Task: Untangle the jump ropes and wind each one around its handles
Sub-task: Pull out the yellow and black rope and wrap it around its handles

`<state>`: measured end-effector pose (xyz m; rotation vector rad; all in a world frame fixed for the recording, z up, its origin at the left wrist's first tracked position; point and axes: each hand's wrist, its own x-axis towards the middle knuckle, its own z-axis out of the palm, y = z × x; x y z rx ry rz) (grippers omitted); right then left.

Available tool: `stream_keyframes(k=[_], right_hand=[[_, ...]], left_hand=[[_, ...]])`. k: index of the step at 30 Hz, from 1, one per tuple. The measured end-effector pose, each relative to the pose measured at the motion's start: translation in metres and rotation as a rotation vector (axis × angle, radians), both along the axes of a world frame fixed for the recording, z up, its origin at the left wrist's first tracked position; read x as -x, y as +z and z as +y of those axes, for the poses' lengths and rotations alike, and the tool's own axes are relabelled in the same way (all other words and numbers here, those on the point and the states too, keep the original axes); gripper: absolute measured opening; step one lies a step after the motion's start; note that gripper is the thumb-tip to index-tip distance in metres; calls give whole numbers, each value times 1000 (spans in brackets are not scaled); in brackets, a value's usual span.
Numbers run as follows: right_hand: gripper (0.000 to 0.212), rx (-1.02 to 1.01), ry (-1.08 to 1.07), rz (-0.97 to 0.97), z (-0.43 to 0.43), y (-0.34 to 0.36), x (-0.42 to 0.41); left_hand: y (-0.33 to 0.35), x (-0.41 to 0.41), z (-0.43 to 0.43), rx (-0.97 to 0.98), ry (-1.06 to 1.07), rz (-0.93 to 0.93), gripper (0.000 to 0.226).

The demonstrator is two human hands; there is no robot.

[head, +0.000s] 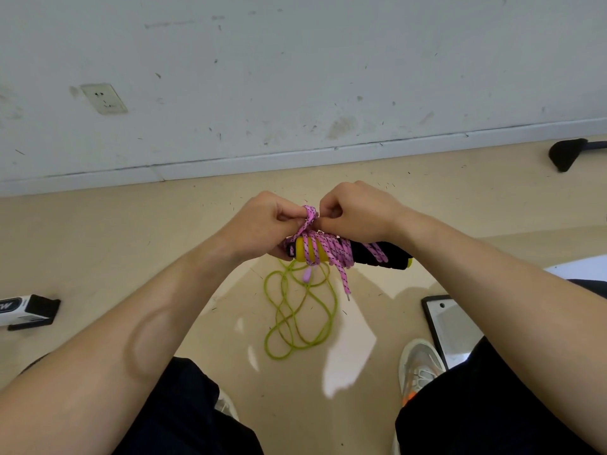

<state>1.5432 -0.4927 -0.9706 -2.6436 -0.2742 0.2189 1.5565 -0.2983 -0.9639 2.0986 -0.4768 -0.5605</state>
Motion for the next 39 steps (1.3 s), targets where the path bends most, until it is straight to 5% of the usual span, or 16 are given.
stream_keyframes(k=[7,15,20,26,39], right_hand=[[32,-280,-51,109,0,-3,0],[28,-327,-114,25,-2,-7,-2],[9,-341,-63,-6,-3,-2,2],[56,-432,-116,169,-1,-4,-2],[38,-608,-242,150,3,-4,-1]], left_hand=[[4,-3,1,51,90,82,19],[0,-4,-4,63,206,18,9],[1,-8,-2,41,213,-40,9],[-3,-5,-6,-30,95,-241,20],[-16,-1,-16,40,292,-376,9]])
